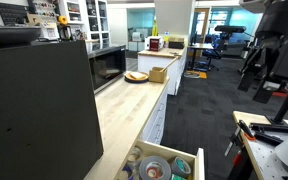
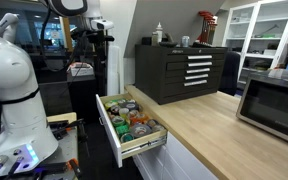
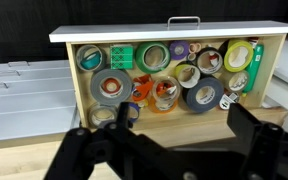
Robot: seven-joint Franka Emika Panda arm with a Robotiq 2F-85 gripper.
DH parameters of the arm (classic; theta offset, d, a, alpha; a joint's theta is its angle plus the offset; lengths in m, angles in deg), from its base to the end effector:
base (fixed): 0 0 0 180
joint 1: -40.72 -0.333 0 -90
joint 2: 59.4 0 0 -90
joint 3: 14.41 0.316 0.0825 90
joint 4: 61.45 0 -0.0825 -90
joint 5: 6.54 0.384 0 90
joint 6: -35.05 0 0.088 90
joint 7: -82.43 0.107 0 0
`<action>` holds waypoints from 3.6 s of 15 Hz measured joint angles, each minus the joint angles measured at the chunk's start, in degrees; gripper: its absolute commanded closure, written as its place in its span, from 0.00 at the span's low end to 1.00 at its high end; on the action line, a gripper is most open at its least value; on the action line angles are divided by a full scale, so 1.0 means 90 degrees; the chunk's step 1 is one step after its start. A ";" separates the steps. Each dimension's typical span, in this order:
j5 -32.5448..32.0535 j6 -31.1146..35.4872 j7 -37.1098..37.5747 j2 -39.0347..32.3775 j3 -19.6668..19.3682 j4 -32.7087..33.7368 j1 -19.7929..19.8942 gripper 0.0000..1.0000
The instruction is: Remove the green tape from the drawer and put it on the counter
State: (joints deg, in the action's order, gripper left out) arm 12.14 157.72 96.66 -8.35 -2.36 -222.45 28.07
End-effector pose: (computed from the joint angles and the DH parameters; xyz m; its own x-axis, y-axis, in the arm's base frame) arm 0.2761 0.1378 0.4523 0.9851 -0.0391 0.1672 -0.0069 -0.9820 -0.1890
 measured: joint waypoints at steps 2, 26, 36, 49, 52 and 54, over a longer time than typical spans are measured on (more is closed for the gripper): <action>0.0000 0.0000 0.0000 0.0000 0.0000 0.0000 0.0000 0.00; -0.0908 0.1492 -0.0499 -0.3379 -0.0412 0.0943 0.0771 0.00; -0.1024 0.1577 -0.0500 -0.3559 -0.0455 0.0957 0.0794 0.00; -0.1876 0.2668 -0.1376 -0.5077 -0.1070 0.1371 0.1108 0.00; -0.1861 0.3056 -0.1682 -0.5443 -0.1067 0.1441 0.1098 0.00; -0.1841 0.3257 -0.1869 -0.5667 -0.1042 0.1499 0.1082 0.00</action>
State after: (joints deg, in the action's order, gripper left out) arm -4.42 187.03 79.84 -59.35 -11.74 -208.96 37.81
